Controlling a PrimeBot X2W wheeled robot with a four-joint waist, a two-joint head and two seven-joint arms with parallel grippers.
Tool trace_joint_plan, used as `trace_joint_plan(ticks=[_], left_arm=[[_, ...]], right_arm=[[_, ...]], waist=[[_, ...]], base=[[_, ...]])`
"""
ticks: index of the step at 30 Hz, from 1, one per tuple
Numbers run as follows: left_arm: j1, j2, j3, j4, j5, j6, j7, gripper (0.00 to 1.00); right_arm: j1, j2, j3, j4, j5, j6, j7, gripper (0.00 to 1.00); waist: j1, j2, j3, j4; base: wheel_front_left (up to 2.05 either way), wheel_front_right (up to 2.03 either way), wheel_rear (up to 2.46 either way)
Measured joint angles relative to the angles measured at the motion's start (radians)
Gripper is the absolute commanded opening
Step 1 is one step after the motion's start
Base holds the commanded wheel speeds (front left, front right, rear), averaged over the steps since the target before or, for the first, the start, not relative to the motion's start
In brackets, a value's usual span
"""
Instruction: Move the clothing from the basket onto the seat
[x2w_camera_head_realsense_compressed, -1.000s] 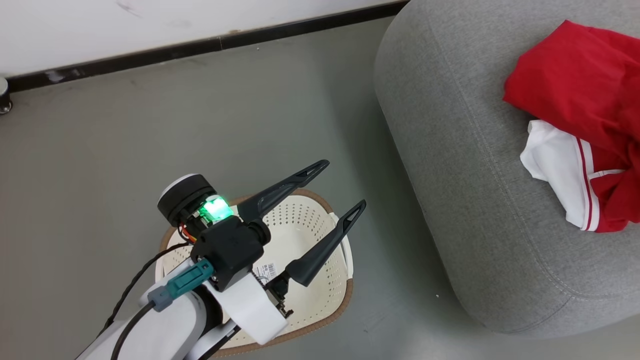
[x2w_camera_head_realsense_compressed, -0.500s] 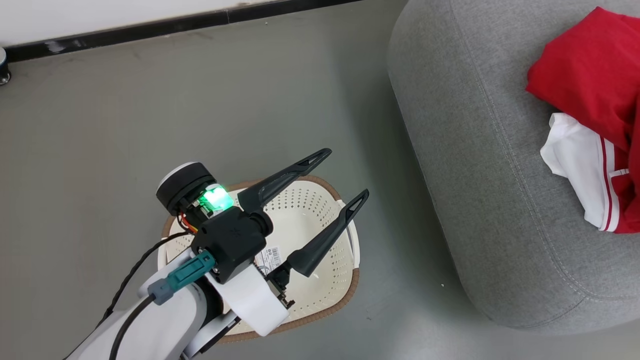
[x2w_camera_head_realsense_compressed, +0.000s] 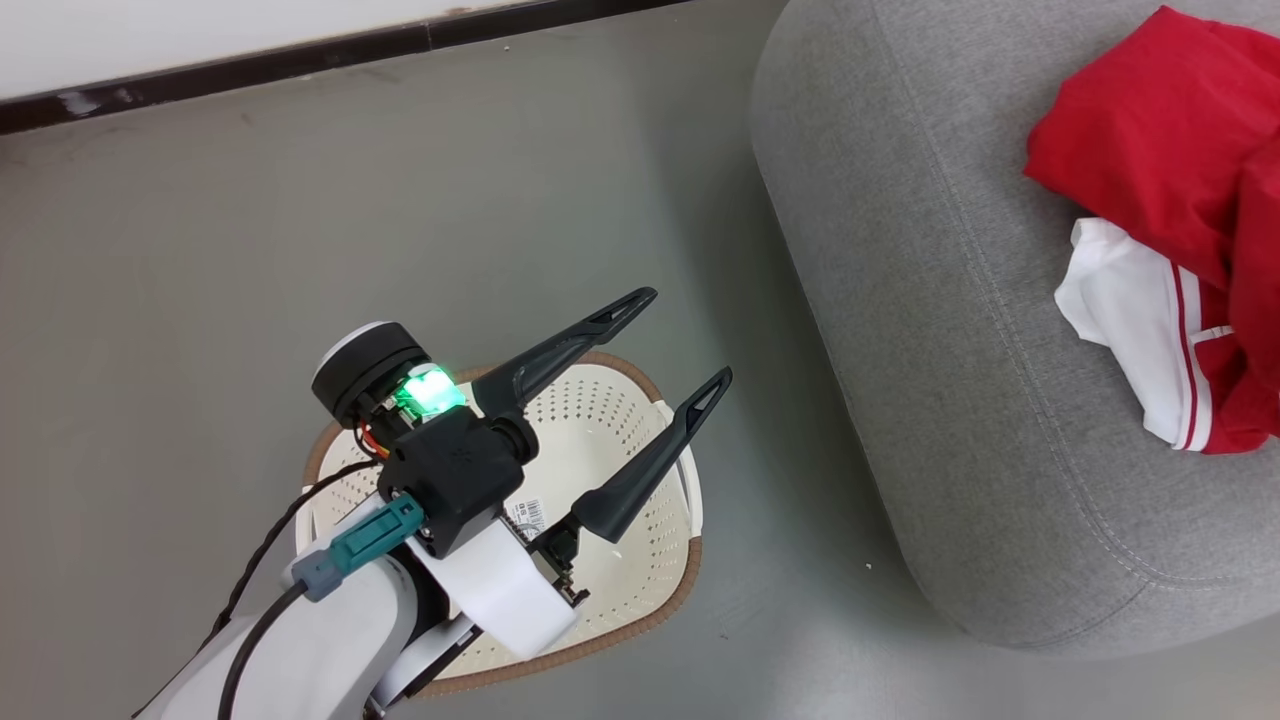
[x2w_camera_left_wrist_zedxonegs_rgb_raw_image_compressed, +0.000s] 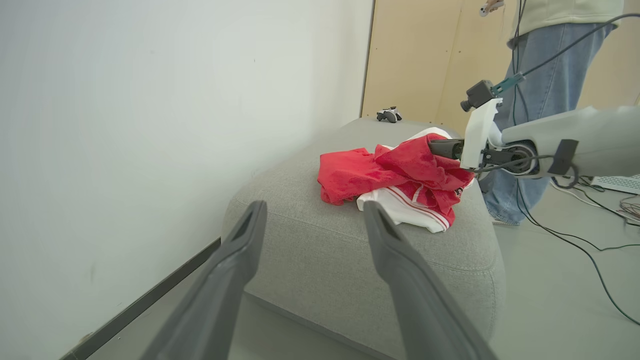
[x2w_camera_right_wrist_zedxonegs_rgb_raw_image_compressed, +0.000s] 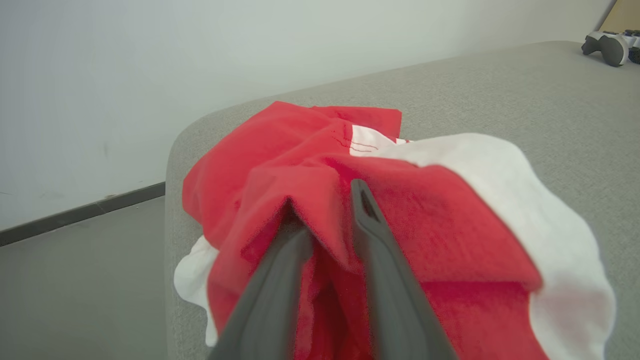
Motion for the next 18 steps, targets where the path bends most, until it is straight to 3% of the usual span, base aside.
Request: trace_joint_plan(ticks=[18], left_arm=[[0.004,-0.005,0.007,0.049,-0.011,0.000,-0.053,1.00]], right_arm=[[0.096,-0.021,0.132,-0.118,-0.009,0.000,0.003,1.00]], waist=[[0.0000,0.0000,-0.058,-0.047]], base=[[0.00,0.00,0.00]])
